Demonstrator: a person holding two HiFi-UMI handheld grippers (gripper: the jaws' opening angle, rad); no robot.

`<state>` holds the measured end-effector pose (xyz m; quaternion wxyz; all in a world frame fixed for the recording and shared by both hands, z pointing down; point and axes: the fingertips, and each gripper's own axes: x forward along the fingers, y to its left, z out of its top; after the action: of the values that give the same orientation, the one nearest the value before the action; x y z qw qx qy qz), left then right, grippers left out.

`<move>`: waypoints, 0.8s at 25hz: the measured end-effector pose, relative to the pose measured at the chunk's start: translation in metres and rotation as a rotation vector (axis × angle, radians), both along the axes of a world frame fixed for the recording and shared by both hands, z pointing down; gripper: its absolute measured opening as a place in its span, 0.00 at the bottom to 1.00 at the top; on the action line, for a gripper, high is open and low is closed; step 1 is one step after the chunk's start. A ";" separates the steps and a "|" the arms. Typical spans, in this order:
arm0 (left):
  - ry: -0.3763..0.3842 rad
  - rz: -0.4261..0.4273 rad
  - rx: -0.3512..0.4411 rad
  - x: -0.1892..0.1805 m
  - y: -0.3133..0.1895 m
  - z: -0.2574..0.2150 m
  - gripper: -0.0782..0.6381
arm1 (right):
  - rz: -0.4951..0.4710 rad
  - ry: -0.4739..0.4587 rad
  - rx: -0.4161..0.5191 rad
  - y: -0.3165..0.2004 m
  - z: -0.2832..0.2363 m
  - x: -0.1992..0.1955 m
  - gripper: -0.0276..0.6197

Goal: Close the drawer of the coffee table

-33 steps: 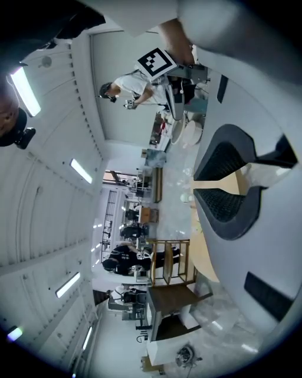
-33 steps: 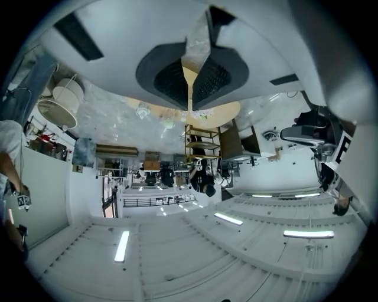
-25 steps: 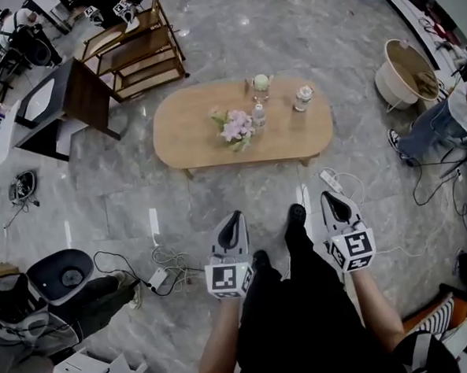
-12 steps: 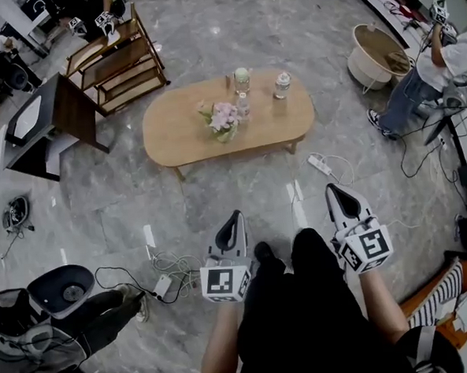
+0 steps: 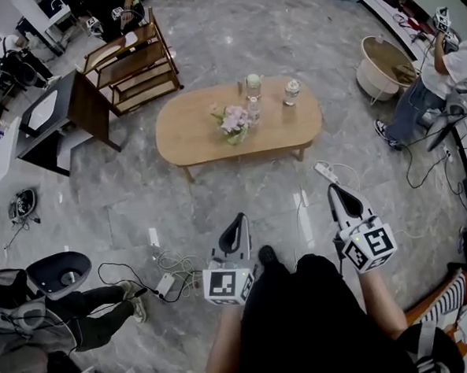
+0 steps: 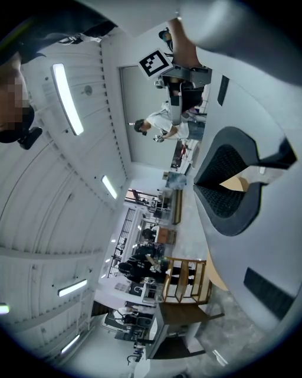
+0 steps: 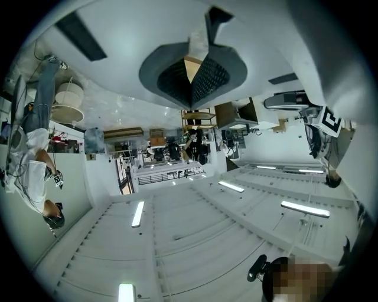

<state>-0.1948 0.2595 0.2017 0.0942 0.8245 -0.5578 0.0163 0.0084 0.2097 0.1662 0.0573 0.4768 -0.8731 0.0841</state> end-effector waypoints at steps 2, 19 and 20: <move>-0.005 0.007 0.001 -0.002 -0.005 -0.007 0.13 | -0.008 0.008 0.012 -0.004 -0.007 -0.004 0.06; -0.039 0.052 0.012 0.016 -0.019 -0.025 0.13 | -0.006 0.080 0.064 0.004 -0.015 0.020 0.06; -0.042 0.051 0.011 0.017 -0.020 -0.024 0.13 | -0.007 0.080 0.066 0.004 -0.014 0.022 0.06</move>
<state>-0.1778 0.2396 0.1777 0.0772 0.8383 -0.5387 0.0330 0.0299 0.2137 0.1518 0.0770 0.4786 -0.8739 0.0360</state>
